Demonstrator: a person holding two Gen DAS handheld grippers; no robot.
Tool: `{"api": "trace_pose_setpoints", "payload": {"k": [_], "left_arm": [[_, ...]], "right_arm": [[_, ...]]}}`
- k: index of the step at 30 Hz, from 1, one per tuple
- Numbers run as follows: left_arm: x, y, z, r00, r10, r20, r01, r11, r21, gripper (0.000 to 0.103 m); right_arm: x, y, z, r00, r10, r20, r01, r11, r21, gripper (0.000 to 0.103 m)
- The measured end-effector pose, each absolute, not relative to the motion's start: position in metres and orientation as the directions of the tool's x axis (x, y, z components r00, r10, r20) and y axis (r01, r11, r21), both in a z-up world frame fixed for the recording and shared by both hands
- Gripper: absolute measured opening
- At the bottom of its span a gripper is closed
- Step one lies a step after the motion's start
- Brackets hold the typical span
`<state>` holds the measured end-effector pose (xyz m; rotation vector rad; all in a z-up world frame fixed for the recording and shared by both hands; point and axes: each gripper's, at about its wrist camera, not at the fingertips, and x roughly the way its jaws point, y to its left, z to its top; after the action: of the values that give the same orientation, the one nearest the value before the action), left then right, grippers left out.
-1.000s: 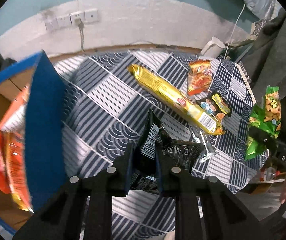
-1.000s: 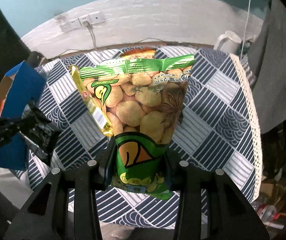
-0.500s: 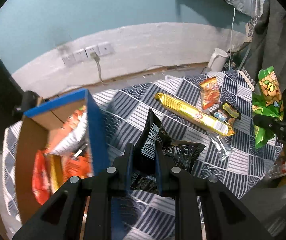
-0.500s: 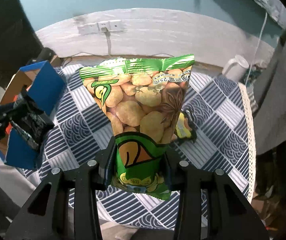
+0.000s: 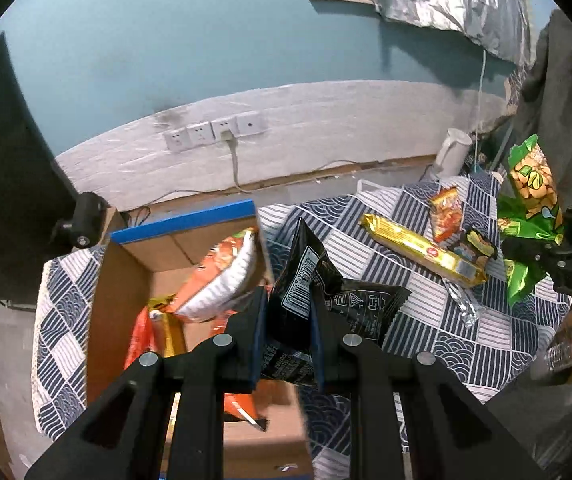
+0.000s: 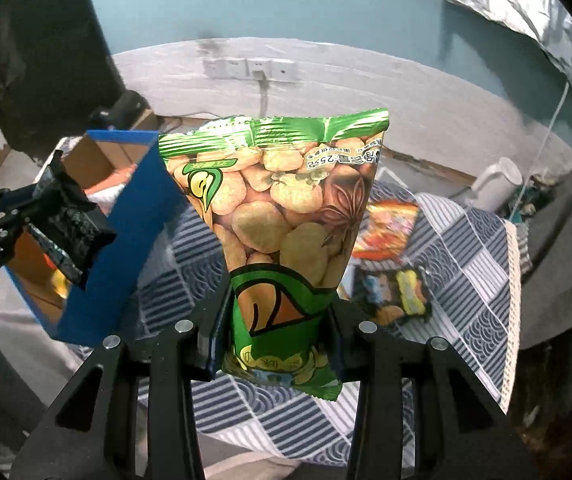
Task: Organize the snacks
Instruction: 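Carry the green bag and black bag over the box and open both tools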
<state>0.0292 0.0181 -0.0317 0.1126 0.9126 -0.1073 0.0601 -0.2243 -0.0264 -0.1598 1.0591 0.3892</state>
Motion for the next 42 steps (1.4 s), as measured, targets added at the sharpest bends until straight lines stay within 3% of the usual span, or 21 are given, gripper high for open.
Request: {"api": "trace_pose_setpoints", "payload": {"k": [23,42], "left_arm": [[0.019,0.141,-0.051,0.588,0.059,-0.807,-0.056,0.998,0.032,0.02],[0.02,0.196,-0.089,0.507,0.137,-0.851,-0.136,0.988,0.078,0.02]], "right_arm": [[0.083,-0.066,-0.04,0.311,0.342,-0.887,-0.561,0.819,0.119,0.039],[0.081,0.03,-0.065,0.175,0.39,-0.904,-0.642,0.741,0.195,0.04]]}}
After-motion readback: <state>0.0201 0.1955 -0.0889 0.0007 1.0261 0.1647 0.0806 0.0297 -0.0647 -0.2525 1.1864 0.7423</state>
